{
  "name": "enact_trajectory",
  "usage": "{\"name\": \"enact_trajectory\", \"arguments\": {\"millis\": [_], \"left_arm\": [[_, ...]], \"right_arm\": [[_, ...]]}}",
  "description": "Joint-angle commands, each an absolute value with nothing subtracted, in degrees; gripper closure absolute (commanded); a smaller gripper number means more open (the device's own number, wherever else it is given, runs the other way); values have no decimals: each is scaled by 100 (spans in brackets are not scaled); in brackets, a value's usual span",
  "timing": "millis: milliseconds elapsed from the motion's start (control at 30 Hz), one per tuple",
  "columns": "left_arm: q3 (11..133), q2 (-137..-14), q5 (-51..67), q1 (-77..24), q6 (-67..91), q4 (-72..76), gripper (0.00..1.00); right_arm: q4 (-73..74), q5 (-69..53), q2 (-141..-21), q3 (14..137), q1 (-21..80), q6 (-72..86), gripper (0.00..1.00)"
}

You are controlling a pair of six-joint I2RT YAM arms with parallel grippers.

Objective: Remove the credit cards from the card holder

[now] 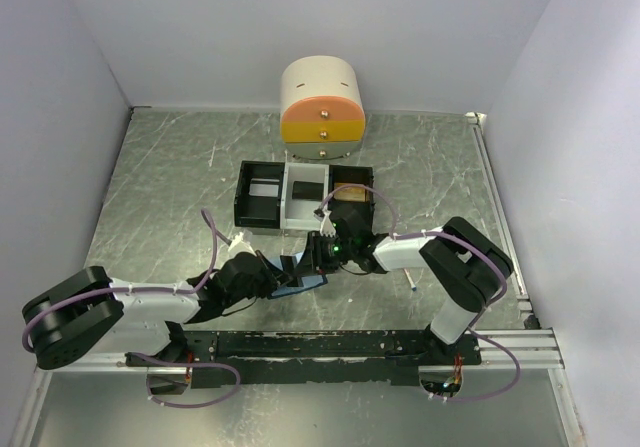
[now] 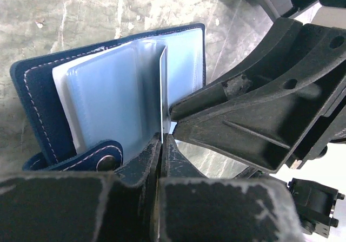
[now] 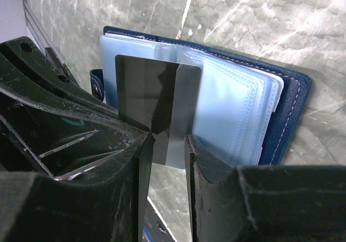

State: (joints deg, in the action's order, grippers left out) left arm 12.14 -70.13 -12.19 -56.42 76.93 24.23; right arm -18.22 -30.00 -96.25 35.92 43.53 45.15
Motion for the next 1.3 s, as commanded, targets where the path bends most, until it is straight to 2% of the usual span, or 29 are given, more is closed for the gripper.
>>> {"name": "enact_trajectory", "arguments": {"millis": [0, 367, 533, 767, 1267], "left_arm": [[1274, -7013, -1202, -5678, 7618, 2529, 93], [1218, -6191, -1525, -5679, 7498, 1398, 93], [968, -5703, -1611, -5678, 7519, 1318, 93], [1068, -5397, -1720, -5680, 7452, 881, 93], [656, -5145, -1245, -5674, 7235, 2142, 93]], "right_arm": [[-1617, -2737, -9580, 3480, 4378, 4463, 69], [-1384, -2538, -9188, 3610, 4377, 4394, 66], [-1608, -2619, -8922, 3608, 4378, 4401, 64], [-1504, -2912, -9142, 3868, 4500, 4268, 64], [-2611, -3183, -9266, 3327, 4478, 4941, 60]]}}
